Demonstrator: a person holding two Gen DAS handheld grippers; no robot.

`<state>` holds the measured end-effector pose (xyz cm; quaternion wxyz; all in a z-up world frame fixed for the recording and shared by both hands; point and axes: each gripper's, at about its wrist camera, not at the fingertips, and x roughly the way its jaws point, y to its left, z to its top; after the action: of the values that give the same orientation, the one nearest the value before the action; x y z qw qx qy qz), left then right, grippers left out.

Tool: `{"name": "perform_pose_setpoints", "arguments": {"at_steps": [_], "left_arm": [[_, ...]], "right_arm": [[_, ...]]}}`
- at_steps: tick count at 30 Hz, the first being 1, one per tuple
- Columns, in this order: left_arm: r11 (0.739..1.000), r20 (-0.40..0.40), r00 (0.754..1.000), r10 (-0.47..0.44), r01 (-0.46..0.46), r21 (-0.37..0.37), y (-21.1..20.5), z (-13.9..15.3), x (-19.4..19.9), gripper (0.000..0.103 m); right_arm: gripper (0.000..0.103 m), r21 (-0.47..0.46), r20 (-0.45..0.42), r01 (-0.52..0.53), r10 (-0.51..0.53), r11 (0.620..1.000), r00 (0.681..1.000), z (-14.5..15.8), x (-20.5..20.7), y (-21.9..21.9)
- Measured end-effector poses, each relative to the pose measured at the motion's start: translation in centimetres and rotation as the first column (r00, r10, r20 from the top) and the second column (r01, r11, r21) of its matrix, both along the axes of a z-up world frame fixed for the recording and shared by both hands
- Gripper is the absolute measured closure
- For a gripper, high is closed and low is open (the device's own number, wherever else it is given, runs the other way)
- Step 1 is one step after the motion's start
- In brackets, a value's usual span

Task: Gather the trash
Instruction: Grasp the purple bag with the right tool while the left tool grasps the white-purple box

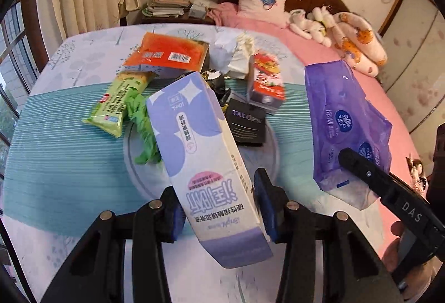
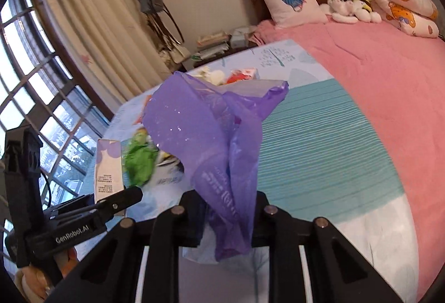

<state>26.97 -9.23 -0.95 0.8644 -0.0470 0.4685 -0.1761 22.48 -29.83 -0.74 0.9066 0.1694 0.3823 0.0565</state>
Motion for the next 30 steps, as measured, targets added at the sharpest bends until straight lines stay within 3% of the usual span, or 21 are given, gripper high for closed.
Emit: {"name": "perform_pose_setpoints", "arguments": {"at_steps": [4,18,24,30], "left_arm": [[1.000,0.035,0.999,-0.022,0.022,0.001,0.8,2.1,-3.4,0.060],[0.998,0.163,0.984,-0.065,0.067,-0.004,4.6,7.6,-17.3,0.060],[0.998,0.192,0.980,-0.058,0.063,-0.017,6.9,8.5,-22.3,0.060],[0.998,0.187,0.981,-0.059,0.064,-0.023,8.8,7.2,-26.2,0.060]], "right_arm": [[0.082,-0.057,0.044,-0.027,0.029,0.998,0.999,1.5,-2.7,1.4],[0.082,-0.077,0.168,-0.134,0.145,0.988,0.975,5.7,-14.3,6.2],[0.083,-0.088,0.204,-0.165,0.180,0.982,0.962,6.3,-18.8,7.5],[0.083,-0.070,0.217,-0.196,0.207,0.978,0.954,5.8,-22.8,8.5]]}}
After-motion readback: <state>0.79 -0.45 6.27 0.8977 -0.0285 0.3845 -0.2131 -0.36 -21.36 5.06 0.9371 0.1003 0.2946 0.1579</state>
